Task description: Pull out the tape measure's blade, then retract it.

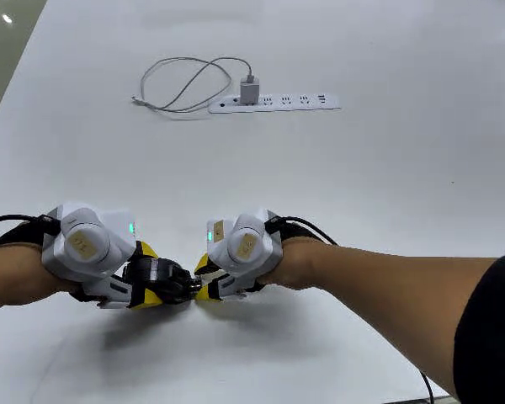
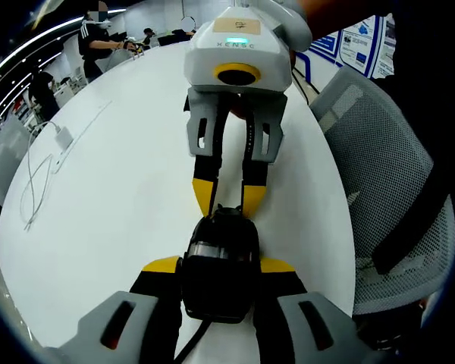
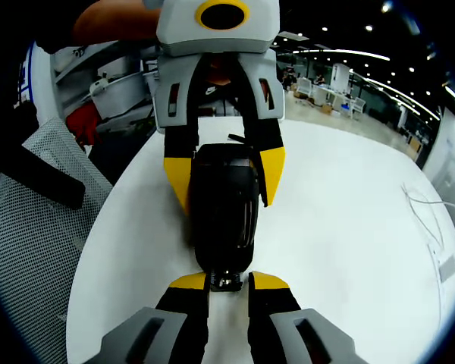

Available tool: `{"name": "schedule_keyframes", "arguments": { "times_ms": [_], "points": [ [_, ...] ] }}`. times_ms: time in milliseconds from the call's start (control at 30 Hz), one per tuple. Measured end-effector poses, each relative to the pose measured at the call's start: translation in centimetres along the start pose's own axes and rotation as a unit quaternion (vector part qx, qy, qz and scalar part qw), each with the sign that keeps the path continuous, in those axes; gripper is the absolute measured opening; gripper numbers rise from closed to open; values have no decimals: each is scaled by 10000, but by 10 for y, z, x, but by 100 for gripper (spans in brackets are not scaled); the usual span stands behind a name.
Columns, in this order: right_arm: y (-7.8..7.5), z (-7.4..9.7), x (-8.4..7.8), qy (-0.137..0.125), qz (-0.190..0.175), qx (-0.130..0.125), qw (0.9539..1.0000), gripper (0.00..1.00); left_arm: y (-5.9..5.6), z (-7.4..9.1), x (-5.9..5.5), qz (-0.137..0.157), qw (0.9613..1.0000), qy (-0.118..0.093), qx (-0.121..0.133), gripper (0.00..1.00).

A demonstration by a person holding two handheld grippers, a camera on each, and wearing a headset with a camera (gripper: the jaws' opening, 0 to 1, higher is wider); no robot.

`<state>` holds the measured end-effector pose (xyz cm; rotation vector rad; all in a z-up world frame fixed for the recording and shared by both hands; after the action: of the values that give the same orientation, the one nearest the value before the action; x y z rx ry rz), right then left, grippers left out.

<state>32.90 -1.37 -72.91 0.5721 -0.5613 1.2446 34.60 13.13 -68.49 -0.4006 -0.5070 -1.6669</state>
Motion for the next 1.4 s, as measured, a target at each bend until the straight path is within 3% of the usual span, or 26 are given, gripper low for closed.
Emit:
{"name": "schedule_keyframes", "arguments": {
  "times_ms": [467,1133,1400],
  "points": [
    [-2,-3,-1,118,73,71,9999,9,-1,1,0,-18,10000,27,12,31],
    [-2,8,-9,219,-69,44,9997,9,-1,1,1,-79,9997,238,-10,31],
    [-1,10,-11,259,-145,84,9995,9,-3,2,0,-120,9997,201,63,32]
  ]
}}
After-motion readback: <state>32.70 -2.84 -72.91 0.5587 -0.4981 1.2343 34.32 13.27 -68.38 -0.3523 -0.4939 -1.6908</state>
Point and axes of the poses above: the centre of the closed fingertips' face, and the gripper's own axes: z roughly backward along the fingers, y roughly to its left, x roughly out of its top, the point moved 10 cm from there along z, roughly backward along the fingers, and after that the axes turned 8 degrees about -z, right-handed, at the moved point
